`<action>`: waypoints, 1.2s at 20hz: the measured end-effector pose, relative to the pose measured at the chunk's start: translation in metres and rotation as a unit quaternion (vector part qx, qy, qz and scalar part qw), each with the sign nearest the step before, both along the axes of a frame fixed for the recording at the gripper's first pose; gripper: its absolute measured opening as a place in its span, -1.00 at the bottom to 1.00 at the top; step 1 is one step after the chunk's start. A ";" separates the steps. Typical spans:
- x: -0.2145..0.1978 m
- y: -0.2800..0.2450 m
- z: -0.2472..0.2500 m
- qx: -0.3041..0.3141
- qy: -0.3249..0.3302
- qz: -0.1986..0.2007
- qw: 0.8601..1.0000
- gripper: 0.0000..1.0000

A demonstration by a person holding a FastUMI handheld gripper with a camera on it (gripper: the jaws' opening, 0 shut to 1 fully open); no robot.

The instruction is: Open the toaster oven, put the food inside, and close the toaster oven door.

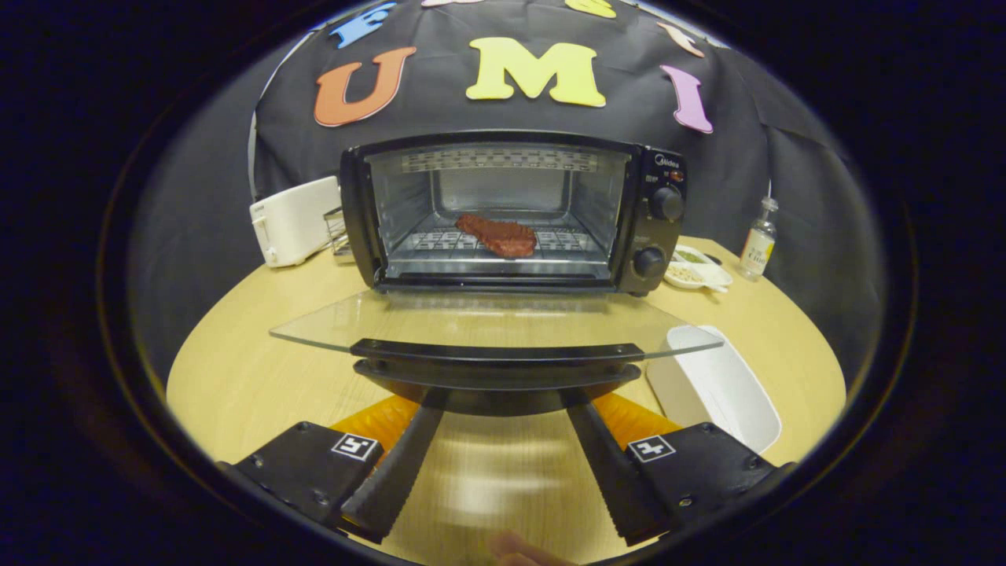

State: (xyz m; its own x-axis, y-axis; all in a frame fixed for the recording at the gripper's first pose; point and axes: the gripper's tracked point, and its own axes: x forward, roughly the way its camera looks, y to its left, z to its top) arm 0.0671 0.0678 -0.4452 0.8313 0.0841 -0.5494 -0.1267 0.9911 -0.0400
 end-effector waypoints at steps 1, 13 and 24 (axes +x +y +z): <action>0.004 -0.001 0.005 0.002 -0.006 -0.002 1.000 1.00; 0.055 0.004 0.099 0.004 -0.107 -0.003 0.994 1.00; -0.021 -0.002 0.294 0.031 -0.279 0.029 0.959 1.00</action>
State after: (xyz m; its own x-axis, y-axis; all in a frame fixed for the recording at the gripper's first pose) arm 0.0462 0.0659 -0.1516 0.9875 0.1573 -0.0134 -0.1578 0.9857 -0.0590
